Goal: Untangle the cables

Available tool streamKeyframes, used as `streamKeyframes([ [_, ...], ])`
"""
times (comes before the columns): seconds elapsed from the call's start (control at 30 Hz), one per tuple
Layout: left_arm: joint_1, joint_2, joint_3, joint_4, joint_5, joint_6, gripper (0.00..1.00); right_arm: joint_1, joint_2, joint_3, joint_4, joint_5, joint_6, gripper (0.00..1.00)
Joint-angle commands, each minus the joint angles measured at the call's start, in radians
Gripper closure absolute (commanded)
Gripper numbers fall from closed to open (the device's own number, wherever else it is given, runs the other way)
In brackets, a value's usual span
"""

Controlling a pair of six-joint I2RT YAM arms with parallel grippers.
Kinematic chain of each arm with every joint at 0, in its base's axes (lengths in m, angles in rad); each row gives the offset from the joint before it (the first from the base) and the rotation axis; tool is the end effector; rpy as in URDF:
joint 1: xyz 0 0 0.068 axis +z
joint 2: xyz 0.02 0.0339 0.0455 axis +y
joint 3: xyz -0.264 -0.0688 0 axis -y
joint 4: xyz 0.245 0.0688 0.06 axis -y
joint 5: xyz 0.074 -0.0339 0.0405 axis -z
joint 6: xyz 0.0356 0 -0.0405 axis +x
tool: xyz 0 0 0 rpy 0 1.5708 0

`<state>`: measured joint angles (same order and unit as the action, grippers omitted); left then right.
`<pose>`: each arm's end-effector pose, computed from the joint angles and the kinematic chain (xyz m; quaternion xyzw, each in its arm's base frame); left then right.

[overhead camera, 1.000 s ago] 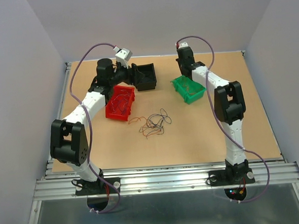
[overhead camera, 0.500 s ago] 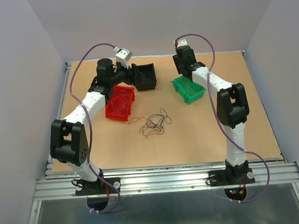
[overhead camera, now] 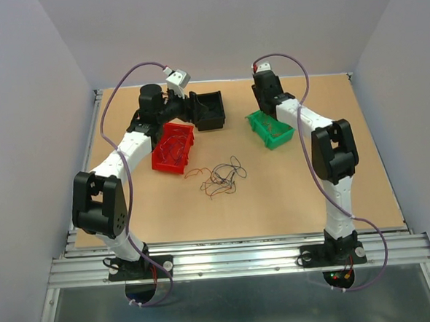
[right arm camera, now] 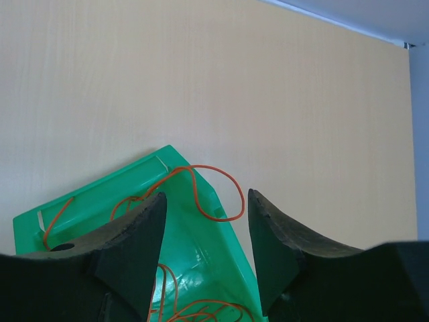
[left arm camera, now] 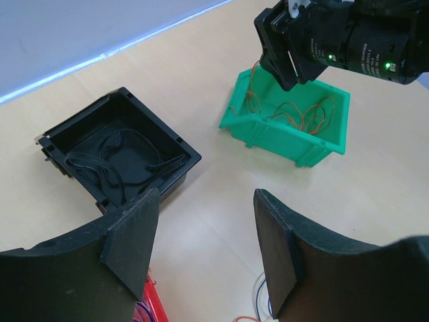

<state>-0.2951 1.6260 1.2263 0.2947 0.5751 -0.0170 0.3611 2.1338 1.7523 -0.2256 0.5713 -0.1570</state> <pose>0.3645 -0.1311 0.3261 0.2867 0.6795 -0.3079 0.6010 0.4708 0.1572 0.2419 -0.0916 0.8553 -0.2031 0.4678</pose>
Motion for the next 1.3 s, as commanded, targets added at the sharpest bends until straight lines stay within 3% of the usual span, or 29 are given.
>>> streamKeyframes([
  [0.0, -0.004, -0.005, 0.052, 0.026, 0.022, 0.012, 0.31, -0.007, -0.032, -0.03, 0.034, 0.013, 0.016, 0.44],
  [0.27, -0.004, 0.0, 0.055, 0.023, 0.022, 0.012, 0.31, -0.028, -0.025, -0.034, 0.023, 0.01, 0.022, 0.53],
  [0.37, -0.004, 0.002, 0.055, 0.023, 0.02, 0.011, 0.31, -0.027, -0.011, -0.008, 0.022, 0.012, 0.02, 0.73],
  [0.4, -0.004, 0.002, 0.056, 0.023, 0.022, 0.012, 0.31, -0.027, -0.009, -0.004, 0.02, 0.013, 0.019, 0.84],
  [0.53, -0.004, 0.005, 0.058, 0.023, 0.02, 0.012, 0.31, -0.027, -0.006, 0.001, 0.017, 0.007, 0.017, 0.99],
  [0.73, -0.004, 0.005, 0.059, 0.02, 0.022, 0.012, 0.31, -0.016, -0.038, 0.003, 0.017, -0.031, 0.013, 0.99],
  [1.03, -0.004, -0.003, 0.058, 0.02, 0.025, 0.012, 0.31, 0.055, -0.087, -0.011, 0.02, 0.029, -0.035, 1.0],
  [1.27, -0.004, -0.009, 0.055, 0.021, 0.029, 0.012, 0.31, 0.068, -0.164, -0.114, 0.019, 0.027, 0.048, 1.0],
])
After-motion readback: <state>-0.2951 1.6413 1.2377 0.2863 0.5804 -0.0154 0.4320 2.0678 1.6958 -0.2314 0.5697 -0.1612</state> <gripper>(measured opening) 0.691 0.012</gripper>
